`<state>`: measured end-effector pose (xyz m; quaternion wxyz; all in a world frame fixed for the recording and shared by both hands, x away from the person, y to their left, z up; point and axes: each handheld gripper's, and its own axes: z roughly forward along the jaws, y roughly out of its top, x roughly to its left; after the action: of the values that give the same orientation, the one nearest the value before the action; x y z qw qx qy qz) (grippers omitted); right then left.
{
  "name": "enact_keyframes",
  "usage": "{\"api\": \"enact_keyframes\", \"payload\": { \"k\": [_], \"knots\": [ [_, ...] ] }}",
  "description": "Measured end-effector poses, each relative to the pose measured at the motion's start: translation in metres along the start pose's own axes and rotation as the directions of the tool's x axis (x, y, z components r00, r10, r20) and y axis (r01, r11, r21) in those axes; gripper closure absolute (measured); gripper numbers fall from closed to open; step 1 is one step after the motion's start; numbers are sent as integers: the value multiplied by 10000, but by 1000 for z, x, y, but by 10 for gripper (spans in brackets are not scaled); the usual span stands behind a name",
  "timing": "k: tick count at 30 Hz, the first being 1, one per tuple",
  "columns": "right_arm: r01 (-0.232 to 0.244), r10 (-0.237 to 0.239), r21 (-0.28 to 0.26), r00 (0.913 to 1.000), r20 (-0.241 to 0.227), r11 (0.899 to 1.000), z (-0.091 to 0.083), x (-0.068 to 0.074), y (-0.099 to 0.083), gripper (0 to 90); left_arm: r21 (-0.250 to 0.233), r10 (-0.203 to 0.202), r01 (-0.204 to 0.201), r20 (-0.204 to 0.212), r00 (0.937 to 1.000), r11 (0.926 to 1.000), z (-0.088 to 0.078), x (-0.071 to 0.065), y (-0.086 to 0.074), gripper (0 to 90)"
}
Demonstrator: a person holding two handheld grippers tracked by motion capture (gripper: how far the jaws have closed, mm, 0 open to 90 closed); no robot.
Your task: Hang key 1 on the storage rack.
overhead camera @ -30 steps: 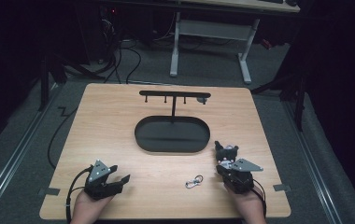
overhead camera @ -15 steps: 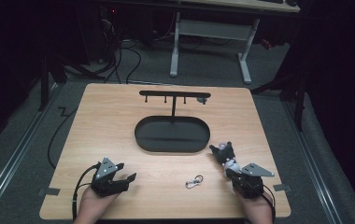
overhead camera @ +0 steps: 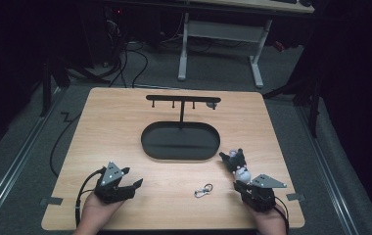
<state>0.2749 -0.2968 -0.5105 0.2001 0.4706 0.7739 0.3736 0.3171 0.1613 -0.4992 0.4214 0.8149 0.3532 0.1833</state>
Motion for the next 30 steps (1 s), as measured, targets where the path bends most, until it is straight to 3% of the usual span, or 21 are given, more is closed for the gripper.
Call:
{"api": "enact_keyframes", "payload": {
  "k": [1, 7, 10, 13, 15, 17, 20, 30],
  "knots": [
    [-57, 57, 51, 10000, -21, 10000, 0, 0, 0, 801, 74, 124, -124, -52, 9999, 9999, -2, 0, -2, 341],
    [-164, 165, 250, 9999, -28, 9996, -5, 0, -5, 701, 204, -429, 428, 40, 9991, 9989, 0, 7, -27, 310],
    [-261, 257, 480, 9996, 95, 9985, -9, -2, -4, 665, 228, -325, 323, 86, 9994, 9992, 0, 8, -30, 302],
    [-358, 334, 706, 9988, 361, 9969, -10, -1, -5, 621, -104, -511, 511, -44, 9987, 9986, -2, 8, -33, 297],
    [-406, 370, 887, 9984, 420, 9952, -10, 0, -5, 616, -158, -488, 488, -24, 9988, 9987, -1, 7, -33, 293],
    [-475, 399, 1503, 9978, 533, 9875, -6, 2, -6, 600, -153, -135, 139, 248, 9996, 9998, 0, 3, -33, 294],
    [-760, 664, 1811, 9961, 585, 9805, -6, 3, -4, 586, 20, 172, -173, 468, 9988, 9998, 2, 0, -33, 287],
    [-1195, 1018, 2608, 9915, 807, 9580, -13, -3, 5, 510, -47, 341, -339, 722, 9968, 9994, 0, -4, -32, 288]
  ]
}}
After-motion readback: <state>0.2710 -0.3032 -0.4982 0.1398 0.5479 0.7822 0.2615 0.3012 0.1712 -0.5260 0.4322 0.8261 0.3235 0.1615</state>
